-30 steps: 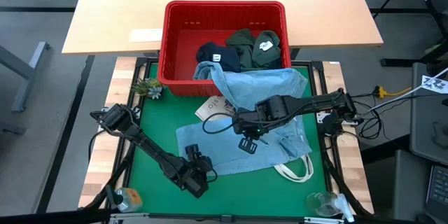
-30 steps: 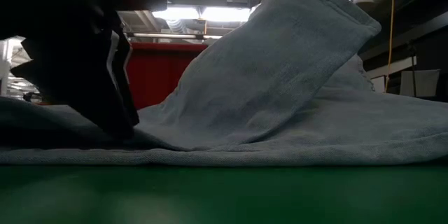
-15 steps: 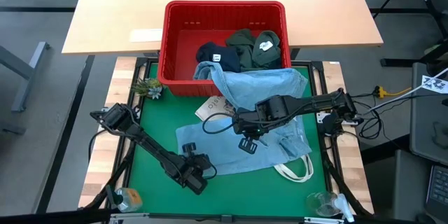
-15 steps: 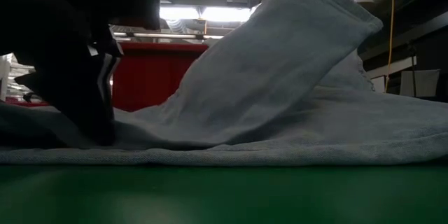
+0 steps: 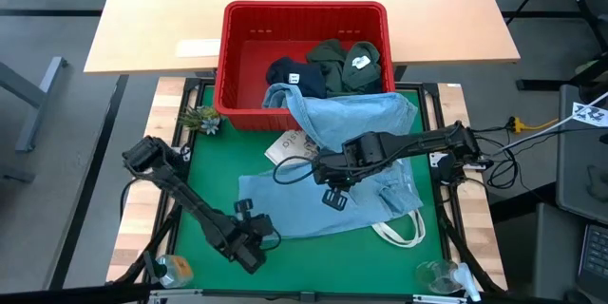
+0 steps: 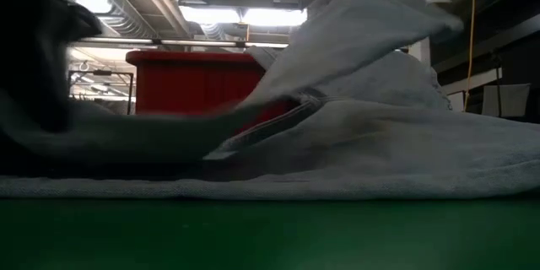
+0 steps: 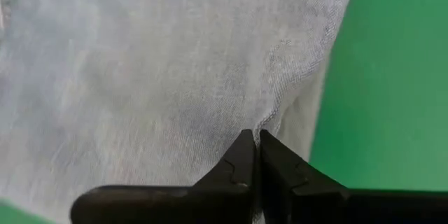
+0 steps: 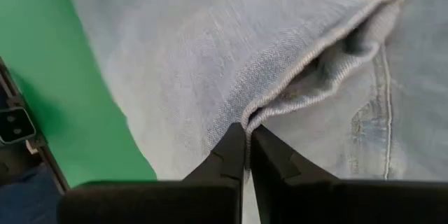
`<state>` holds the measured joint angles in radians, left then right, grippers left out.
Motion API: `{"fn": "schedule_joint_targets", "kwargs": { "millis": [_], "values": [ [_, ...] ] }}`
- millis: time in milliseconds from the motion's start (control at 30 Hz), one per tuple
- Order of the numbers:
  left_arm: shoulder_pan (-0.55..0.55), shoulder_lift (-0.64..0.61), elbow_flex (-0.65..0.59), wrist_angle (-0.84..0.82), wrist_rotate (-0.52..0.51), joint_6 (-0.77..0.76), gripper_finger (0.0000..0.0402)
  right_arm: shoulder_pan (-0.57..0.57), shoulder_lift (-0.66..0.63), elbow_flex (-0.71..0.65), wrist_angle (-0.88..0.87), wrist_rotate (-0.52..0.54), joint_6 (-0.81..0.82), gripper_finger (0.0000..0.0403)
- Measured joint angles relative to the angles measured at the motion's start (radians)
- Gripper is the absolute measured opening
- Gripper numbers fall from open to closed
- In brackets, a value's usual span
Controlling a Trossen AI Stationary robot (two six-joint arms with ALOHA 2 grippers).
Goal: Fold laundry
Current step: Fold the light blue pants
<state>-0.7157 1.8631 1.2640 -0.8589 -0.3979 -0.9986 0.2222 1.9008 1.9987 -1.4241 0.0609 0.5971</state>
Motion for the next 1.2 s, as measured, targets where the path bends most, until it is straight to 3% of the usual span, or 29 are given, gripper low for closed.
{"fn": "schedule_joint_targets", "kwargs": {
  "millis": [433, 800, 967, 1200],
  "values": [
    [-0.07, 0.009, 0.0, 0.005, 0.071, -0.151, 0.0007, 0.0, 0.01, -0.206, 0.185, 0.034, -0.052, 0.0012],
    [-0.05, 0.009, 0.0, 0.051, 0.068, -0.12, 0.0124, 0.0, 0.011, -0.275, 0.19, 0.021, -0.053, 0.0012],
    [-0.038, 0.005, 0.0, 0.123, -0.023, -0.027, 0.0149, 0.001, 0.011, -0.276, 0.185, 0.007, -0.053, 0.0012],
    [0.017, -0.099, 0.0, 0.101, -0.134, 0.069, 0.0136, 0.001, 0.011, -0.276, 0.176, 0.044, -0.056, 0.0012]
  ]
}}
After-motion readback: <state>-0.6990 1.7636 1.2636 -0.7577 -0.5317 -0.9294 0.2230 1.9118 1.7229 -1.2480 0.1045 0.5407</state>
